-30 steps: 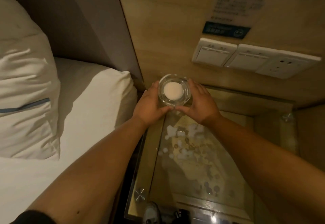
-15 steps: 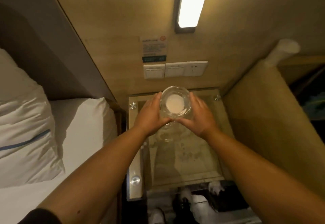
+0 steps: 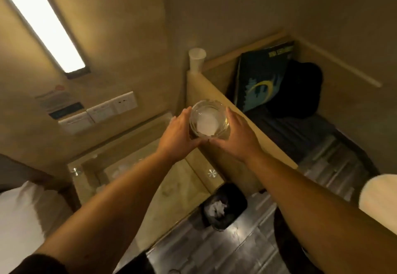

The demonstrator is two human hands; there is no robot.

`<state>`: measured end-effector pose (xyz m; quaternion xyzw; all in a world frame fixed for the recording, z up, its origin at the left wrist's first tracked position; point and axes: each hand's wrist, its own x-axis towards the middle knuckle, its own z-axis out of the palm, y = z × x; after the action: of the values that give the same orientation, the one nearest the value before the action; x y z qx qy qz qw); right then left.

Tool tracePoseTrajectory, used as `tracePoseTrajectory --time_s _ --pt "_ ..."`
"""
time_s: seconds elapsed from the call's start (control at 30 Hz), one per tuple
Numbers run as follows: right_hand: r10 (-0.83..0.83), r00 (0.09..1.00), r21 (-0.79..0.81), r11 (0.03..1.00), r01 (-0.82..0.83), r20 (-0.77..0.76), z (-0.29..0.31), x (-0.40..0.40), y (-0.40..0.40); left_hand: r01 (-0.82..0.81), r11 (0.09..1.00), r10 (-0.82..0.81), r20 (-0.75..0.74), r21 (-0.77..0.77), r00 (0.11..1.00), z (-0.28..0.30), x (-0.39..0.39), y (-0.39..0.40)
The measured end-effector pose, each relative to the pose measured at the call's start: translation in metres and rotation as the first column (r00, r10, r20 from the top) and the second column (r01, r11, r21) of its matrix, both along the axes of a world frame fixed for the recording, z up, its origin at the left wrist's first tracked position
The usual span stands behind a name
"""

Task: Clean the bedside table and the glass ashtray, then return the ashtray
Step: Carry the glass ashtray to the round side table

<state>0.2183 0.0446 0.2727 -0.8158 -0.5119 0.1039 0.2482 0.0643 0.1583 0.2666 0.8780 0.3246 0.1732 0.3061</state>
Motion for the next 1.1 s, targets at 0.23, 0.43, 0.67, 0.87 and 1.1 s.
tracePoseTrajectory --time_s 0.23,0.43,0.67,0.87,1.1 --pt "-0.154 0.988 0.030 0.988 0.154 -0.022 0.009 0.105 -0.121 0.158 0.987 -0.159 -0.024 -0.037 0.987 -0.002 0.132 -0.086" --pt "-0.270 0.963 0.013 0.963 0.270 0.021 -0.002 0.203 -0.234 0.314 0.949 -0.313 -0.052 0.019 0.948 -0.015 0.247 -0.182" --pt "-0.363 0.929 -0.016 0.931 0.365 0.067 -0.024 0.304 -0.366 0.417 0.909 -0.417 -0.042 -0.009 0.908 -0.043 0.370 -0.301" --pt "-0.520 0.853 -0.031 0.853 0.522 0.051 -0.044 0.369 -0.474 0.524 0.851 -0.526 -0.059 -0.045 0.849 -0.067 0.461 -0.400" --pt "-0.644 0.765 -0.055 0.765 0.642 -0.020 -0.084 0.414 -0.563 0.632 0.771 -0.637 -0.105 -0.074 0.764 -0.100 0.529 -0.482"
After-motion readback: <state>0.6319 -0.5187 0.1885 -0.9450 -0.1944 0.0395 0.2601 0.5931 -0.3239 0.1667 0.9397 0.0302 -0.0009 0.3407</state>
